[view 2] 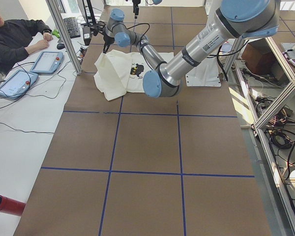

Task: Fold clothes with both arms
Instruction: 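Fold the held sleeve across the shirt toward the collar with the left gripper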

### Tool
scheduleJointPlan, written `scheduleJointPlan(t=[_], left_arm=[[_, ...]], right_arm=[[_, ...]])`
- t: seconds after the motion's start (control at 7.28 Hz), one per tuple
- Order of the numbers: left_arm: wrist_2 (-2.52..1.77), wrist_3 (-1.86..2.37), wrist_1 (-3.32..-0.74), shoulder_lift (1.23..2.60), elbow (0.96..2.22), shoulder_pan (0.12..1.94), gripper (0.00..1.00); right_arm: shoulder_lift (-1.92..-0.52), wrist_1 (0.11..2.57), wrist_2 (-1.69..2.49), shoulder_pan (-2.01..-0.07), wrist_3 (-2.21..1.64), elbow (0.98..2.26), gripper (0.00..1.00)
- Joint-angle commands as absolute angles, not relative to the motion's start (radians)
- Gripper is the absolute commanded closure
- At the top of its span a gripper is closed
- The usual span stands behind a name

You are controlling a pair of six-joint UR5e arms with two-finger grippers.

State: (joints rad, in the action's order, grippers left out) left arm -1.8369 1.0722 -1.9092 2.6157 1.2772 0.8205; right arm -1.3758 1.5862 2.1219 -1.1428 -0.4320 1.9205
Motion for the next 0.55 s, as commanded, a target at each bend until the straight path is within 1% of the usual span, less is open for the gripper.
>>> scheduleJointPlan(t=[0.0,0.14,0.41], left_arm=[[-1.705,1.153,-2.094,2.687,1.174,0.686,1.00],[-1.672,1.120,-2.180,2.681,1.148,0.634,1.00],[-1.599,1.063,-2.229,2.678,1.117,0.540,1.00]], right_arm=[[-1.376,1.586,2.121,-1.146,-0.436,1.921,0.00],[-1.374,1.586,2.121,-1.147,-0.439,1.921,0.00],[-1.374,1.586,2.121,-1.147,-0.439,1.921,0.00]])
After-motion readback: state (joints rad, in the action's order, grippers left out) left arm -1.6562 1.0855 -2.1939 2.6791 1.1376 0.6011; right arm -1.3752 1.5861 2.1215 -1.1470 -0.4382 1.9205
